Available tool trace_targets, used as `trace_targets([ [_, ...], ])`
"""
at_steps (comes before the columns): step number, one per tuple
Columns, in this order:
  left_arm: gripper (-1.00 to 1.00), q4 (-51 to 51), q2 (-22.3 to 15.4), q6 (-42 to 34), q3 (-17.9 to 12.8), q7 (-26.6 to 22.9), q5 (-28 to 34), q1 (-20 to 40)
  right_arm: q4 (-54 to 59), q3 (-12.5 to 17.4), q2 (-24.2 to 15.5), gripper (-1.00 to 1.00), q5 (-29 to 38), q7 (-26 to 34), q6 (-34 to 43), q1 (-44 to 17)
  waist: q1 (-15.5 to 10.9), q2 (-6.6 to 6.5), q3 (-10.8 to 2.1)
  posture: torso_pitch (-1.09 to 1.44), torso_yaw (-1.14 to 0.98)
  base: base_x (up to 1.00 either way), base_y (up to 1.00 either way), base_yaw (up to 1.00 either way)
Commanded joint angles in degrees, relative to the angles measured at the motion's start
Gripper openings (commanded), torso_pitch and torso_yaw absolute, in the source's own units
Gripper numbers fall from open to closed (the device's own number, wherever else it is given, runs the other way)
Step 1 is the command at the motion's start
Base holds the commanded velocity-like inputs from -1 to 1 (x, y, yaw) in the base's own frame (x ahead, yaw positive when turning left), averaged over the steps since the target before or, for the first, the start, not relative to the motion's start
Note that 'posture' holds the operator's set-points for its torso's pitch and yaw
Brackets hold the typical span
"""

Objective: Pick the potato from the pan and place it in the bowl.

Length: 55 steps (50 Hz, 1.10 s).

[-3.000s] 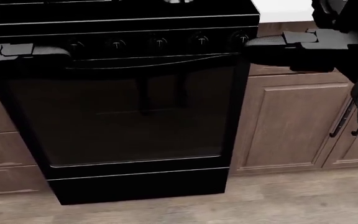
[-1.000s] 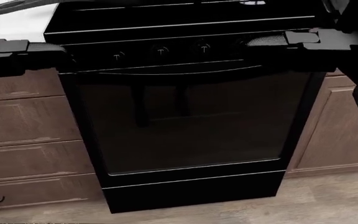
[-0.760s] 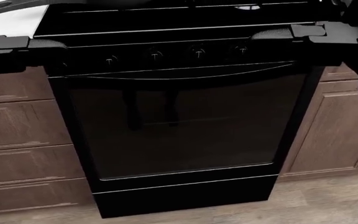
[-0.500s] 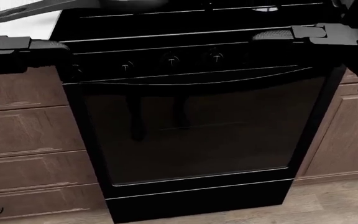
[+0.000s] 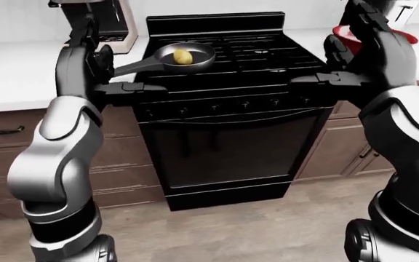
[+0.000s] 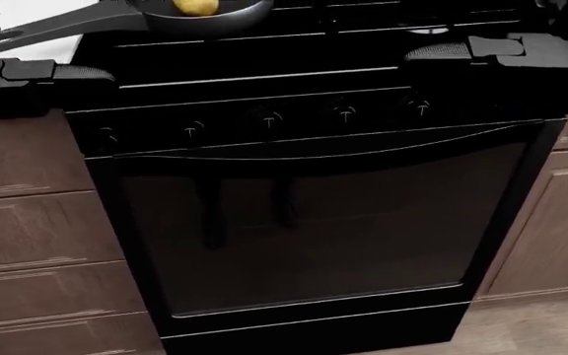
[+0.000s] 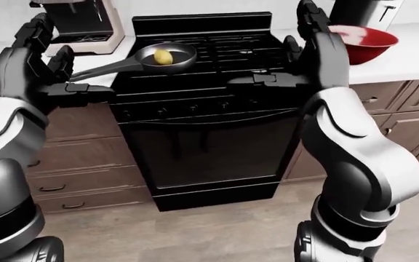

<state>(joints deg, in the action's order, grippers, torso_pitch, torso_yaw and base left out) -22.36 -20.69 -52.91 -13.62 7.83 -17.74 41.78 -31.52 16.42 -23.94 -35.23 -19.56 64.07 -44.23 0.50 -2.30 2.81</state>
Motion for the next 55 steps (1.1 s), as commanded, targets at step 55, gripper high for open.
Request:
trace_targets([
  [55,1.0,-1.7,-0.64,1.07,-0.69,0.15,0.25,1.2,-0.86,0.11,-0.16,1.0,0.68,0.87,-1.82,-0.87,0.09,-2.91,-2.23,0.0,0.0,0.16,0.0,0.0],
])
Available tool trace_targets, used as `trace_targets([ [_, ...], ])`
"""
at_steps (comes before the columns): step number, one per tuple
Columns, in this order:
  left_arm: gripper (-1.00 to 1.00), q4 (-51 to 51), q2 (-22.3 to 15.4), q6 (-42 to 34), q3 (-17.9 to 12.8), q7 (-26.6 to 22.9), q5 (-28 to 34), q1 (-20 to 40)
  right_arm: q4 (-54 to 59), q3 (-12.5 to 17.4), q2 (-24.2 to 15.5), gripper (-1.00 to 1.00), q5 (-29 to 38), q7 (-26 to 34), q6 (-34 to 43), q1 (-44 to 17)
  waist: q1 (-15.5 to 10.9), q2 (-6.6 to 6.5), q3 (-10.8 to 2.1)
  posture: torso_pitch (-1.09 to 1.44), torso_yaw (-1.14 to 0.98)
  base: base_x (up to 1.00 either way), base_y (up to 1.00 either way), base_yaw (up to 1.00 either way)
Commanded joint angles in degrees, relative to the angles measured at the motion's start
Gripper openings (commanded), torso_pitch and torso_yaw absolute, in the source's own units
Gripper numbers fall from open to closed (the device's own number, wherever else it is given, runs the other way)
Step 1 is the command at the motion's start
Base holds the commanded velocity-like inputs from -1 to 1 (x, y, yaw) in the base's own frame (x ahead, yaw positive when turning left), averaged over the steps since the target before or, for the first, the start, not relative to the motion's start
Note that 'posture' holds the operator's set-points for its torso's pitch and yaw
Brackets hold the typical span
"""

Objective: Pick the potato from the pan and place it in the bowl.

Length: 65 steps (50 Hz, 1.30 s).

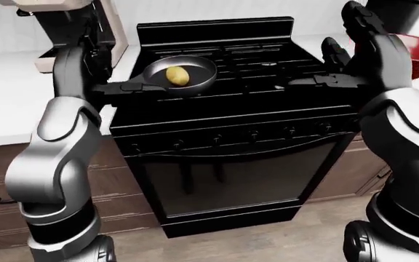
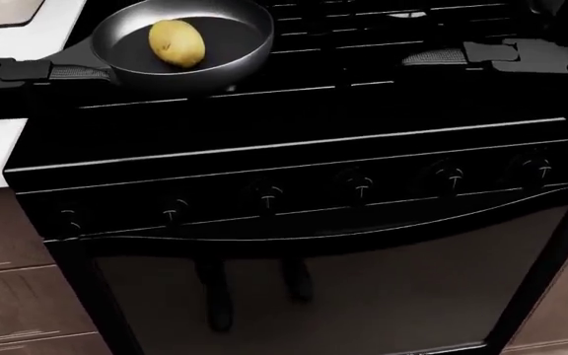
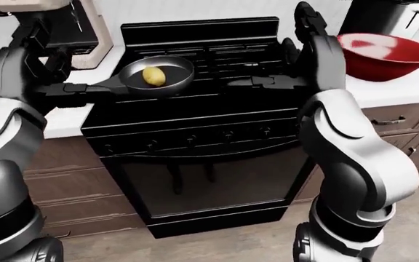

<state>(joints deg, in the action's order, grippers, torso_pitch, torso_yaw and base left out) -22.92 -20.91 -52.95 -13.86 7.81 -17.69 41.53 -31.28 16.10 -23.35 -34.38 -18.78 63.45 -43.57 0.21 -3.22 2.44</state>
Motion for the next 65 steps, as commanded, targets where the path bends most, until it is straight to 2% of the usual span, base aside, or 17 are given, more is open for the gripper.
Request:
trace_targets([
  [1,1.0,-1.09,-0.41,1.24,-0.44,0.14,0.23,1.34,-1.11,0.43,-0.75,1.0,-0.15,0.09,-1.2,-1.51,-0.18,0.47,-1.41,0.0,0.0,0.16,0.03,0.0],
  [3,1.0,-1.08,-0.42,1.18,-0.47,0.16,0.22,1.4,-1.03,0.4,-0.74,1.0,-0.11,0.13,-1.28,-1.49,-0.18,-0.43,-1.25,0.0,0.0,0.16,0.03,0.0],
  [9,1.0,-1.28,-0.35,0.94,-0.4,0.23,0.21,1.4,-0.98,0.45,-0.78,1.0,-0.02,0.27,-1.47,-1.34,-0.68,2.69,-0.99,0.0,0.0,0.16,0.02,0.0],
  [13,1.0,-0.98,-0.38,1.08,-0.37,0.14,0.28,1.51,-1.02,0.42,-0.78,1.0,-0.12,0.12,-1.09,-1.62,-1.13,8.07,-1.83,0.0,0.0,0.16,0.03,0.0],
  [14,1.0,-0.94,-0.39,1.11,-0.36,0.09,0.28,1.51,-0.93,0.38,-0.78,1.0,-0.07,0.17,-1.18,-1.6,-0.56,5.71,-1.38,0.0,0.0,0.16,0.04,0.0],
  [16,1.0,-0.77,-0.38,1.27,-0.34,0.06,0.33,1.49,-0.81,0.32,-0.78,1.0,0.03,0.29,-1.39,-1.49,-0.63,6.76,-1.26,0.0,0.0,0.16,0.05,0.0],
  [23,1.0,-0.33,-0.36,1.82,-0.31,-0.16,0.5,1.35,-0.96,0.39,-0.6,1.0,-0.04,0.1,-0.76,-1.93,-0.18,3.61,-0.71,0.0,0.0,0.16,0.08,0.0],
  [25,1.0,-0.73,-0.36,1.25,-0.35,0.0,0.4,1.53,-0.96,0.29,-0.58,1.0,0.01,0.1,-0.87,-1.82,0.22,1.58,-0.86,0.0,0.0,0.16,0.09,0.0],
  [27,1.0,-0.77,-0.36,1.25,-0.35,0.0,0.39,1.55,-1.1,0.43,-0.58,1.0,-0.13,0.01,-0.65,-1.94,0.49,-2.21,-2.0,0.0,0.0,0.16,0.09,0.0],
  [28,1.0,-0.84,-0.37,1.23,-0.36,0.0,0.39,1.5,-1.11,0.5,-0.65,1.0,-0.17,0.02,-0.65,-1.93,-0.1,0.18,-1.53,0.0,0.0,0.16,0.09,0.0],
  [29,1.0,-0.91,-0.35,1.18,-0.36,0.02,0.38,1.47,-1.19,0.56,-0.67,1.0,-0.24,-0.03,-0.54,-1.96,0.15,-0.74,-1.31,0.0,0.0,0.16,0.09,0.0],
  [36,1.0,-0.95,-0.32,1.24,-0.32,0.03,0.41,1.41,-1.37,0.56,-0.74,1.0,-0.55,-0.27,-0.44,-1.93,-0.57,2.7,-0.96,0.0,0.0,0.16,0.09,0.0],
  [40,1.0,-1.2,-0.41,0.99,-0.49,0.06,0.32,1.44,-1.42,0.43,-0.77,1.0,-0.49,-0.2,-0.63,-1.72,-1.09,7.43,-1.5,0.0,0.0,0.16,0.09,0.0],
  [49,1.0,-1.4,-0.5,0.53,-0.6,0.12,0.19,1.7,-1.08,0.25,-0.68,1.0,0.02,0.27,-1.11,-1.5,-0.19,4.03,-0.63,0.0,0.0,0.16,0.09,0.0],
  [53,1.0,-1.01,-0.47,1.2,-0.46,-0.08,0.28,1.34,-1.22,0.18,-0.6,1.0,0.04,0.13,-0.94,-1.53,0.51,-1.24,-1.62,0.0,0.0,0.15,0.09,0.0],
  [56,1.0,-1.06,-0.53,0.97,-0.59,-0.06,0.18,1.49,-1.6,0.41,-0.54,1.0,-0.24,-0.14,-0.22,-1.81,0.15,-0.81,-1.35,0.0,0.0,0.12,0.09,0.0],
  [65,1.0,-1.15,-0.26,0.9,-0.28,0.17,0.33,1.56,-0.95,0.22,-0.74,1.0,0.25,0.55,-1.36,-1.24,-0.81,4.89,-1.16,0.0,0.0,0.12,0.09,0.0],
])
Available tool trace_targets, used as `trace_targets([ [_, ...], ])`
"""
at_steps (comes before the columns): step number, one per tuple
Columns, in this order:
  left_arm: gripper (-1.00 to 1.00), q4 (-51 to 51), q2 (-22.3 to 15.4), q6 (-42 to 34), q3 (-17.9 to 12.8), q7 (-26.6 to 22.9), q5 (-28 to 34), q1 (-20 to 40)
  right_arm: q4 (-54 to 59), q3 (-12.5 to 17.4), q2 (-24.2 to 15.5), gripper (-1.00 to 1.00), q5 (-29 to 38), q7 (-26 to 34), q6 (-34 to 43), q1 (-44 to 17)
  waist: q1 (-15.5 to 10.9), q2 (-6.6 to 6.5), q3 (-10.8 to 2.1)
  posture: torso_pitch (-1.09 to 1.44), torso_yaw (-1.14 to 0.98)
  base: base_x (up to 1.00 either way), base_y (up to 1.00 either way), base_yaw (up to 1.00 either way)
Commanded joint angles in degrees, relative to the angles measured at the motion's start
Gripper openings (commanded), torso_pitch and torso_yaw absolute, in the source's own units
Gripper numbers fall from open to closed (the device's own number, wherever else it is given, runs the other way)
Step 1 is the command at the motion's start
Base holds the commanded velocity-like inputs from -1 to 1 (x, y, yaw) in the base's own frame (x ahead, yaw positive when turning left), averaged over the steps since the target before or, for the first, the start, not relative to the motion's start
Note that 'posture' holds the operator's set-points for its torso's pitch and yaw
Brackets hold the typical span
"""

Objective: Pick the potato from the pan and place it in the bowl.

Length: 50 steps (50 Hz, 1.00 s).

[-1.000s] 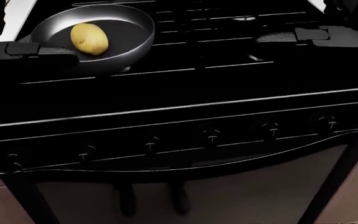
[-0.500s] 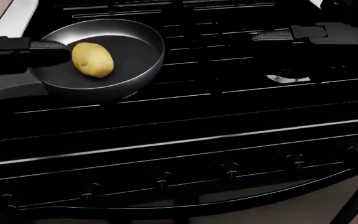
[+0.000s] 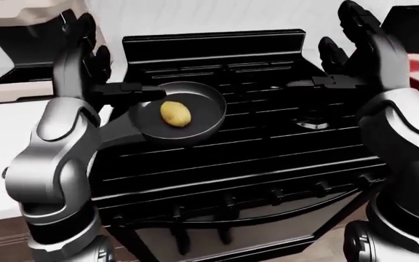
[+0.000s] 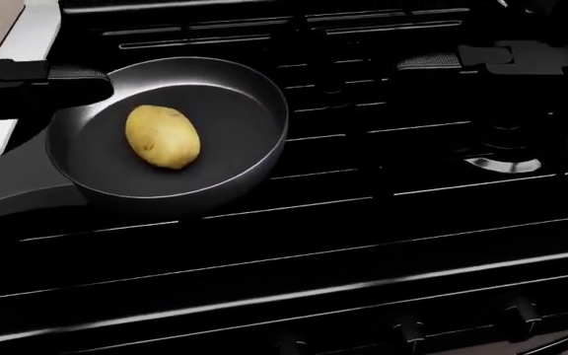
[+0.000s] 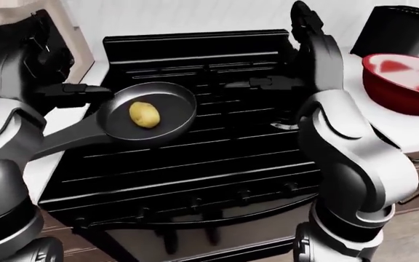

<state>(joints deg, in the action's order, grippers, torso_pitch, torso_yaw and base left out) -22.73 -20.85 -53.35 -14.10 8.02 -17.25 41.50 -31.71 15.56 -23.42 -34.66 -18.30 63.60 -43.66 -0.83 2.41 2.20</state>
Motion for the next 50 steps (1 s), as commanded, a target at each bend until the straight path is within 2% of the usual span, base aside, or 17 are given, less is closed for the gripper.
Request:
trace_targets([
  [1,1.0,-1.28,-0.31,1.37,-0.04,-0.06,-0.08,1.55,-0.52,0.72,-0.61,1.0,0.58,0.09,-1.52,-1.11,0.09,0.7,-1.2,0.0,0.0,0.11,0.09,0.0],
  [2,1.0,-1.29,-0.35,1.28,-0.07,-0.08,-0.11,1.65,-0.51,0.67,-0.59,1.0,0.62,0.1,-1.46,-1.22,0.06,2.72,-1.88,0.0,0.0,0.12,0.09,0.0],
  [3,1.0,-1.33,-0.4,1.27,-0.12,-0.11,-0.12,1.64,-0.54,0.65,-0.56,1.0,0.67,0.11,-1.42,-1.23,0.61,-0.14,-1.11,0.0,0.0,0.11,0.09,0.0],
  [4,1.0,-1.21,-0.42,1.35,-0.14,-0.15,-0.11,1.64,-0.54,0.67,-0.53,1.0,0.7,0.08,-1.35,-1.29,0.3,1.25,-1.22,0.0,0.0,0.12,0.09,0.0],
  [7,1.0,-1.18,-0.42,1.38,-0.11,-0.18,-0.12,1.66,-0.58,0.55,-0.42,1.0,0.95,0.13,-1.43,-1.33,0.62,0.36,-1.57,0.0,0.0,0.11,0.09,0.0],
  [9,1.0,-1.18,-0.43,1.49,-0.13,-0.24,-0.1,1.51,-0.66,0.54,-0.35,1.0,1.11,0.13,-1.35,-1.29,0.77,-0.18,-0.04,0.0,0.0,0.0,0.01,0.0],
  [11,1.0,-1.11,-0.42,1.6,-0.12,-0.3,-0.08,1.47,-0.72,0.49,-0.27,1.0,1.24,0.17,-1.36,-1.29,1.17,-1.65,0.36,0.0,0.0,0.0,0.0,0.0],
  [13,1.0,-1.25,-0.52,1.37,-0.26,-0.29,-0.17,1.59,-0.82,0.6,-0.22,1.0,1.24,0.04,-1.12,-1.54,1.57,-4.91,-0.54,0.0,0.0,0.0,0.0,0.0],
  [14,1.0,-1.42,-0.48,1.25,-0.22,-0.23,-0.2,1.56,-0.78,0.65,-0.26,1.0,1.31,0.1,-1.21,-1.5,1.4,-2.37,0.12,0.0,0.0,0.0,0.0,0.0],
  [20,1.0,-1.37,-0.37,1.39,-0.05,-0.25,-0.13,1.58,-0.45,0.68,-0.46,1.0,1.78,0.18,-1.19,-1.52,0.46,-1.58,-0.81,0.0,0.0,0.0,0.0,0.0],
  [30,1.0,-1.31,-0.23,1.62,0.08,-0.29,-0.02,1.43,-0.03,0.91,-0.65,1.0,2.54,-0.09,-1.86,-1.43,0.25,-1.55,-0.97,0.0,0.0,0.0,0.0,0.0],
  [31,1.0,-1.36,-0.19,1.6,0.12,-0.31,0.0,1.43,0.01,0.79,-0.66,1.0,2.69,-0.06,-1.85,-1.34,-0.18,-1.82,-1.99,0.0,0.0,0.0,0.0,0.34],
  [32,1.0,-1.25,-0.18,1.68,0.11,-0.34,0.05,1.43,0.23,0.69,-0.53,1.0,2.9,0.02,-2.13,-1.21,-1.08,-1.89,-1.76,0.0,0.0,0.0,0.0,1.0],
  [36,1.0,-1.1,-0.09,2.0,0.16,-0.45,0.16,1.24,0.27,0.63,-0.45,1.0,3.28,0.29,-2.38,-1.11,-0.13,-1.77,-0.93,0.0,0.0,0.0,0.0,0.88],
  [38,1.0,-1.26,-0.12,1.75,0.07,-0.45,0.11,1.35,0.28,0.61,-0.46,1.0,3.48,0.36,-2.36,-1.17,-0.01,-2.42,-1.15,0.0,0.0,0.0,0.0,0.16],
  [39,1.0,-1.29,-0.11,1.74,0.06,-0.45,0.12,1.28,0.39,0.47,-0.54,1.0,3.79,0.5,-2.5,-1.09,-0.21,-2.72,-0.49,0.0,0.0,0.0,0.0,0.0],
  [50,1.0,-0.79,0.03,2.72,0.12,-1.1,-0.09,0.93,-0.02,1.23,-0.71,1.0,3.85,0.05,-0.92,-2.39,0.71,-2.54,-0.41,0.0,0.0,0.0,0.0,0.0],
])
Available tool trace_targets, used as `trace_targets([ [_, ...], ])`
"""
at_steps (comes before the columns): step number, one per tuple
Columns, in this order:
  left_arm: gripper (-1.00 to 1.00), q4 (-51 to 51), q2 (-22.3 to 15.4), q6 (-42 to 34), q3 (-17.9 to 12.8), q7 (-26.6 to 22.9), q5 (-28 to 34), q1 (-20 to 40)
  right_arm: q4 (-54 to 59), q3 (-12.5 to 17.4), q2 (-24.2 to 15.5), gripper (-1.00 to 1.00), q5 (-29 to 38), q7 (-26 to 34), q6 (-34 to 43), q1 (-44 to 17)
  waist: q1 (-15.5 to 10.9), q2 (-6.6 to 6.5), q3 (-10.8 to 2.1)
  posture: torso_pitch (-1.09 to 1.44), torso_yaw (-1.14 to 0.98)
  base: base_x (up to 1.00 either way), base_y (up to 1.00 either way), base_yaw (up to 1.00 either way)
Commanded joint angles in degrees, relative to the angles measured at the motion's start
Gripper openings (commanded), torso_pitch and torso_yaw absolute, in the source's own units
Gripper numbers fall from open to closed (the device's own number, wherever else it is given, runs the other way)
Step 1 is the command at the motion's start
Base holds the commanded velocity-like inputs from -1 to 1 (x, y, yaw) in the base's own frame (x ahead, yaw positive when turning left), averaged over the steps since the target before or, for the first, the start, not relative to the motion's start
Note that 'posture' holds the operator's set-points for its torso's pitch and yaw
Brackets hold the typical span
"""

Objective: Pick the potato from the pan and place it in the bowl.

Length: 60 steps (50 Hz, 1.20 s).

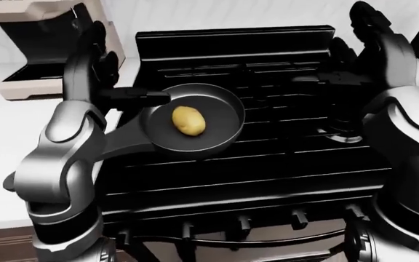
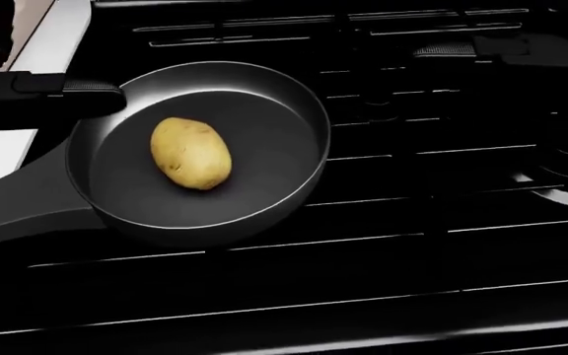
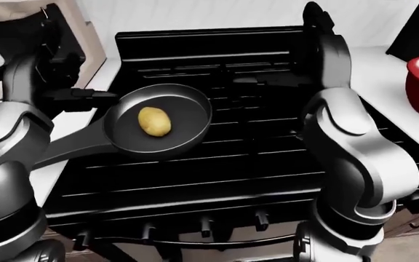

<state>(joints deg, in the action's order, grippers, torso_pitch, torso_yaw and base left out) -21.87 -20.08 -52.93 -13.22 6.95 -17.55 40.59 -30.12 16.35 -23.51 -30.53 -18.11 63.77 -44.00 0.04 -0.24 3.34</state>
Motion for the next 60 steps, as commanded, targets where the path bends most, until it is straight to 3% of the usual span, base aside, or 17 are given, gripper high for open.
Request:
trace_targets([
  [1,1.0,-1.65,-0.77,2.24,-0.68,-0.15,0.17,1.94,-1.76,0.55,-0.7,1.0,-0.44,-0.24,-0.85,-2.18,-0.1,0.09,-1.57,0.0,0.0,0.0,0.0,0.0],
  [14,1.0,0.33,-2.24,0.13,0.15,-1.91,-0.78,6.84,-2.23,0.84,-1.28,1.0,-1.71,-0.77,-0.19,-2.6,-0.18,0.42,-1.81,0.0,0.0,0.0,0.0,0.0],
  [19,1.0,4.44,-2.85,-1.43,1.92,-5.51,-0.34,10.91,-1.17,0.54,-1.52,1.0,-1.27,-0.17,-1.77,-2.09,-0.42,0.76,-1.76,0.0,0.0,0.0,0.0,0.0],
  [35,1.0,12.86,-2.12,0.42,7.49,-26.54,10.58,16.64,-1.36,0.42,-1.08,1.0,-0.57,0.43,-2.03,-1.74,-0.83,1.52,-1.95,0.0,0.0,0.0,0.0,0.0],
  [48,1.0,14.7,-3.07,2.23,12.28,-48.79,30.04,18.78,-1.58,0.86,-1.61,1.0,-1.4,-0.08,-1.65,-2.06,-1.02,2.0,-1.86,0.0,0.0,0.0,0.0,0.0],
  [60,1.0,20.69,-0.21,8.53,11.03,-58.89,42.48,20.83,-1.43,1.12,-2.1,1.0,-2.36,-0.66,-1.7,-2.32,-1.19,2.62,-1.81,0.0,0.0,0.0,0.0,0.0],
])
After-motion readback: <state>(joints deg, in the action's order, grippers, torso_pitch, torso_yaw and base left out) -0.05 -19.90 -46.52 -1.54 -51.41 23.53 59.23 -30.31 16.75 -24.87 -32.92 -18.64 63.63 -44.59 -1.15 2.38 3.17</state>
